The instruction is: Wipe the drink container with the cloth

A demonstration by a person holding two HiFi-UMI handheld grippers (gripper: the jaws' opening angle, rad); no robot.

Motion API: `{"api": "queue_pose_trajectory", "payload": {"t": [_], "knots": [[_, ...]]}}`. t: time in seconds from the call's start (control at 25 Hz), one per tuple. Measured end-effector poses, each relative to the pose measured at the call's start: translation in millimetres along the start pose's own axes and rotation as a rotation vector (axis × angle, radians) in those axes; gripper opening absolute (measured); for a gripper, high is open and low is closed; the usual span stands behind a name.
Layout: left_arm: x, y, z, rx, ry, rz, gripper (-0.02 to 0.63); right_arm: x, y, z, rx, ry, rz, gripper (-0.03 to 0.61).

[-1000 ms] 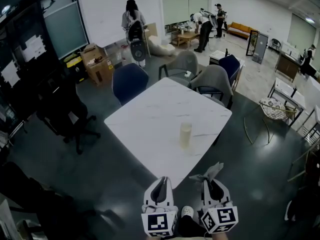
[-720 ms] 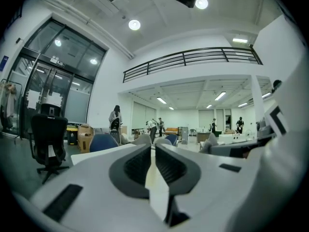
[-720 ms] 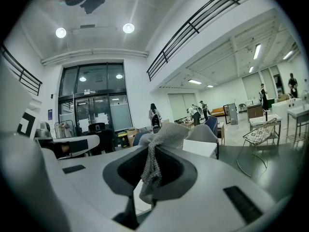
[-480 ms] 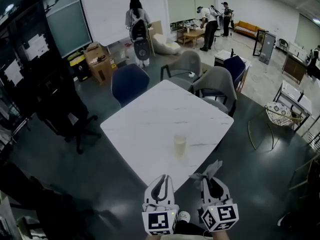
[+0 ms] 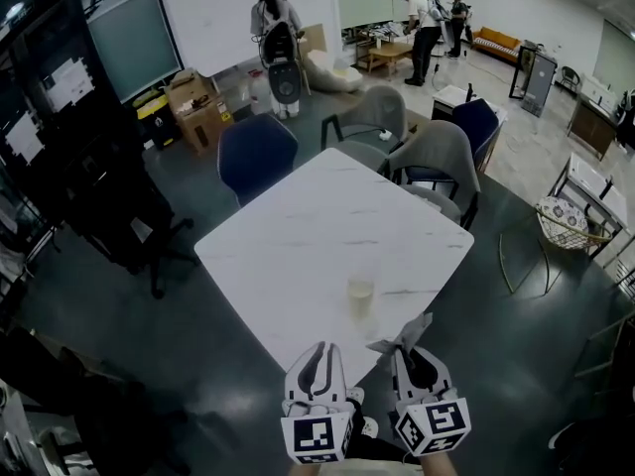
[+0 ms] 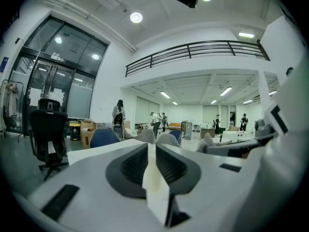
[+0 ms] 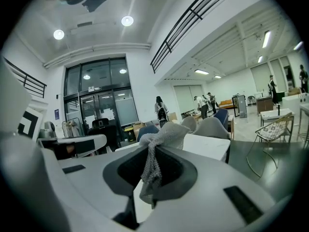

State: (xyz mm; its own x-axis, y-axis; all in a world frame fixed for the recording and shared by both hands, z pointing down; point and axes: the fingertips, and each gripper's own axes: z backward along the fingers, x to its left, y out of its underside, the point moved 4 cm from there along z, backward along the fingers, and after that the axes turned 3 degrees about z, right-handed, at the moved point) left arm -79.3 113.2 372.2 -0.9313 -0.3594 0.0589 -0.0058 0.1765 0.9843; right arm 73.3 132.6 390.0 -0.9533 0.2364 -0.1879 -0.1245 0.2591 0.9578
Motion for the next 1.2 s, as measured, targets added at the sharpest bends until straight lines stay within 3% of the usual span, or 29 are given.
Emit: {"api": "queue_pose_trajectory", "payload": {"t": [0.6,1.2], "knots": [[21.6,-1.3,-79.2,0.036,0.040,0.025,0.031,-18.1,-0.7,-79.0,0.090,-0.010,0.015,0.046],[20.1,9.2,-115.7,0.106,0.169,0.051,0.031,-15.0,11.2,-115.9,0.192,-0.053,0.011,0.046]]}}
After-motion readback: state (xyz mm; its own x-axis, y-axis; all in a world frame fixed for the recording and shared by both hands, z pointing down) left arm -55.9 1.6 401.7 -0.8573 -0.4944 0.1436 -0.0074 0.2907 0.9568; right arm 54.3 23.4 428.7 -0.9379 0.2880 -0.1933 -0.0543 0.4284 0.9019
